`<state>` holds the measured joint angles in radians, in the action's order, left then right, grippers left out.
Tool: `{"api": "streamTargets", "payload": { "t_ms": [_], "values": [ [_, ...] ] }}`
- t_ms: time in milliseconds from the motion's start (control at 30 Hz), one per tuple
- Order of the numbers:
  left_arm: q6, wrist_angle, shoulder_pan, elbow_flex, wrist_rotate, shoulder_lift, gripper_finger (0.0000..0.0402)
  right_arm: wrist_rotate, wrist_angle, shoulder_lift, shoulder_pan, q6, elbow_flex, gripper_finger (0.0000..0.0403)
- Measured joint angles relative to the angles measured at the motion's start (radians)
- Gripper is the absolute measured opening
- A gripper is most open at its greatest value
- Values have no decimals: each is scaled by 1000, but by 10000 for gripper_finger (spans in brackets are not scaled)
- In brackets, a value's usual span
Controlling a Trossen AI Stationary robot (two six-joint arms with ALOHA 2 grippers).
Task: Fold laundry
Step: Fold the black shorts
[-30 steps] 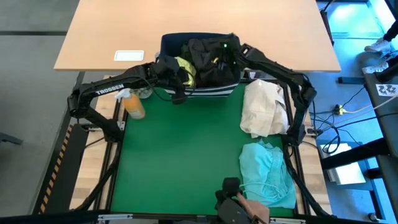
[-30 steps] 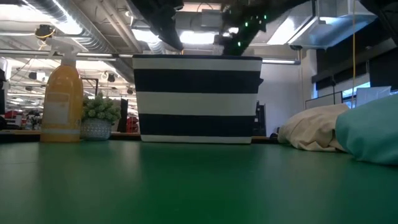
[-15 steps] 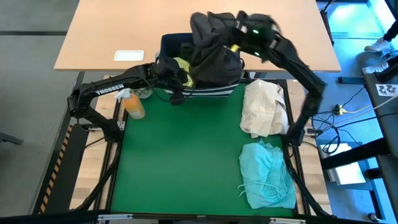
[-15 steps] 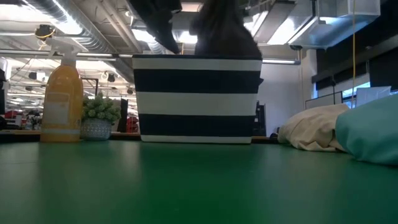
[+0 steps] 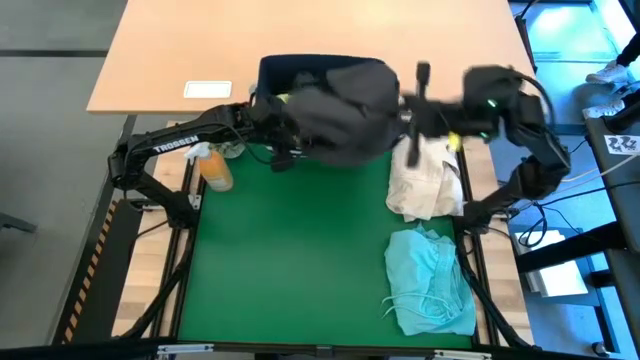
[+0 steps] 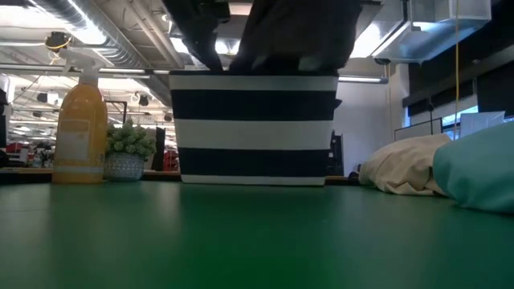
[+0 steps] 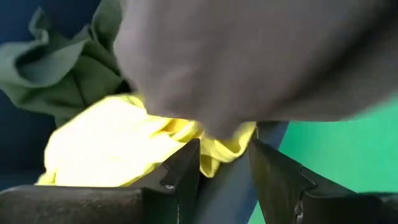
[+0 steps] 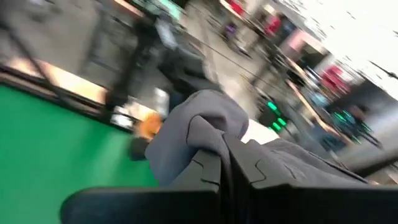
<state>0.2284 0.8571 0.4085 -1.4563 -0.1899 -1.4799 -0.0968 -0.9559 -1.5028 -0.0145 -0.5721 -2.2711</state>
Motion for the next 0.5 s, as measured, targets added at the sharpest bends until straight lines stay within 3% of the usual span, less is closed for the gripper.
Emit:
{"api": "streamTargets", "payload": {
  "t_ms": [233, 500],
  "values": [
    [-17, 36, -55, 0, -49, 1, 132, -28, 16, 35, 240, 16, 0, 1],
    [-16, 21, -86, 0, -226, 0, 131, -95, 26, 42, 408, 25, 0, 1]
  ]
}}
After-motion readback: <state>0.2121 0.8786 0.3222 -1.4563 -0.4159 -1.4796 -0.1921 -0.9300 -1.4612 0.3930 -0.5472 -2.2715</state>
